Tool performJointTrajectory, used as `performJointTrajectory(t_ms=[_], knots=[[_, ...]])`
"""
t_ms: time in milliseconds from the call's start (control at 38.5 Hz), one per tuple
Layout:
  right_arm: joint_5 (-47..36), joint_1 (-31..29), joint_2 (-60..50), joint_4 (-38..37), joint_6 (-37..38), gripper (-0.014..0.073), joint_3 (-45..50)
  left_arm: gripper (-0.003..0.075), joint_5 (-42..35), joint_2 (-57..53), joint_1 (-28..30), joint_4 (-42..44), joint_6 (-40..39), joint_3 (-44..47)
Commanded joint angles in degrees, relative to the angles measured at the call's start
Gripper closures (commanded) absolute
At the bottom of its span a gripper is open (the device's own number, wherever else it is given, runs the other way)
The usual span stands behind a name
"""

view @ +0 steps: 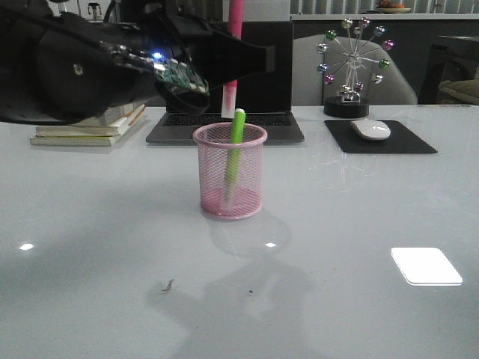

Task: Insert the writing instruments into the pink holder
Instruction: 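Lift the pink marker and carry it over the pink holder, then lower the pink marker into the holder and open the left gripper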

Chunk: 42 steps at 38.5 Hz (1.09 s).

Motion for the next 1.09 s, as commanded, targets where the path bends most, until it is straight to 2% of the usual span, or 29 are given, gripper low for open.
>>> performJointTrajectory(t_ms=[0, 520, 624, 806, 1065], knots=[[-4.31, -0.31, -0.37, -0.31, -0.32, 0.0159, -1.4, 0.0621, -5.84, -1.36, -0.46, -0.05, -0.78, -1.32], [-4.31, -0.31, -0.37, -0.31, -0.32, 0.0159, -1.4, 0.0608, -7.17, 0.01, -0.46, 1.16, -1.19, -1.32], [-4.31, -0.31, -0.37, -0.31, -0.32, 0.0159, -1.4, 0.0549, -6.87, 0.02, -0.46, 1.16, -1.19, -1.32], [-4.31, -0.31, -0.37, -0.31, -0.32, 0.0159, -1.4, 0.0395, -6.77, 0.02, -0.46, 1.16, -1.19, -1.32], [-4.31, -0.31, -0.37, -0.31, -0.32, 0.0159, -1.4, 0.0387, -6.77, 0.02, -0.46, 1.16, -1.19, -1.32]])
